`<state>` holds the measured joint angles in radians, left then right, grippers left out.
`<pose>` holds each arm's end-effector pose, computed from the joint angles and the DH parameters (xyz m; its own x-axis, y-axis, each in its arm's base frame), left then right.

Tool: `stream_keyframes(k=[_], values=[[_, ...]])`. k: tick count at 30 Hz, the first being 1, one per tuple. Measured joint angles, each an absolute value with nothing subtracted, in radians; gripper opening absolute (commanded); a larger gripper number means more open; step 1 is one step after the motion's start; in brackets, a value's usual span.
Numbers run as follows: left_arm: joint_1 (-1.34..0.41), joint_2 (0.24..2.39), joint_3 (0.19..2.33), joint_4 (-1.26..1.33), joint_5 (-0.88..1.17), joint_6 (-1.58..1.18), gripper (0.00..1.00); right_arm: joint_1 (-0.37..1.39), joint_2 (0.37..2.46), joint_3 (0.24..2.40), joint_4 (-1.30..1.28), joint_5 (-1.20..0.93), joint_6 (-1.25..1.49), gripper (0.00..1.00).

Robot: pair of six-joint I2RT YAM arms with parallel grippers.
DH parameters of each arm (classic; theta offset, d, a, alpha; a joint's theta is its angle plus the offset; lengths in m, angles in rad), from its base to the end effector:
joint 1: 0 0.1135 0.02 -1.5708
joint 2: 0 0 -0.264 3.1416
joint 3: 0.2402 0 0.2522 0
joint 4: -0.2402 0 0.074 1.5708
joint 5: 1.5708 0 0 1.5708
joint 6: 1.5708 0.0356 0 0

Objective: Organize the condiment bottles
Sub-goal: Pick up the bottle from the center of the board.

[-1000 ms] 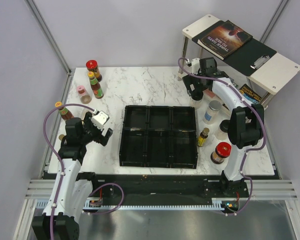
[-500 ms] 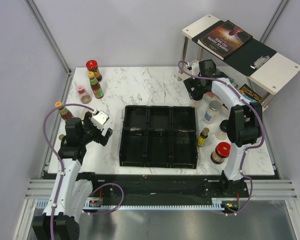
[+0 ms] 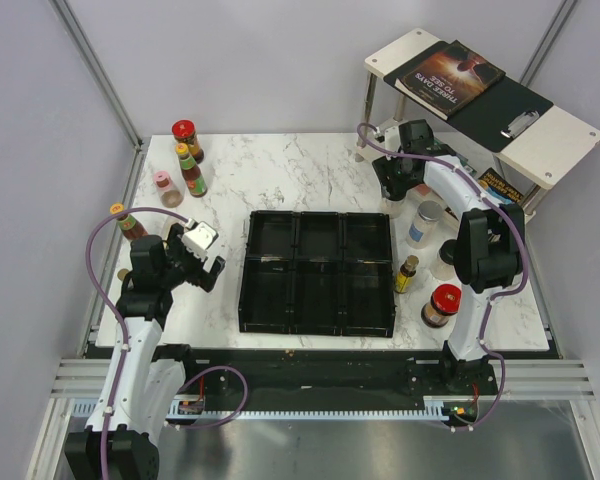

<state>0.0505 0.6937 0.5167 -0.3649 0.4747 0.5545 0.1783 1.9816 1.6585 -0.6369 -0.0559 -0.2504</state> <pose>0.1599 -0.0082 0.2437 -0.2556 0.4560 -0.8525 0.5655 0.7857 0.2507 0.4323 0.0799 0.2449 -0.7294 -0.3828 -0.5670 -0.4019 0.9105 -0.0978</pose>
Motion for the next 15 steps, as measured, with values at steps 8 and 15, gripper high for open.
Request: stream_keyframes(k=[8, 15], values=[[0.051, 0.699, 0.517, -0.365, 0.475, 0.554, 0.99, 0.182, 1.981, 1.669, -0.659, -0.059, -0.276, 0.00], [0.051, 0.701, 0.517, -0.365, 0.475, 0.554, 0.99, 0.229, 1.950, 1.704, -0.704, -0.022, -0.334, 0.00]])
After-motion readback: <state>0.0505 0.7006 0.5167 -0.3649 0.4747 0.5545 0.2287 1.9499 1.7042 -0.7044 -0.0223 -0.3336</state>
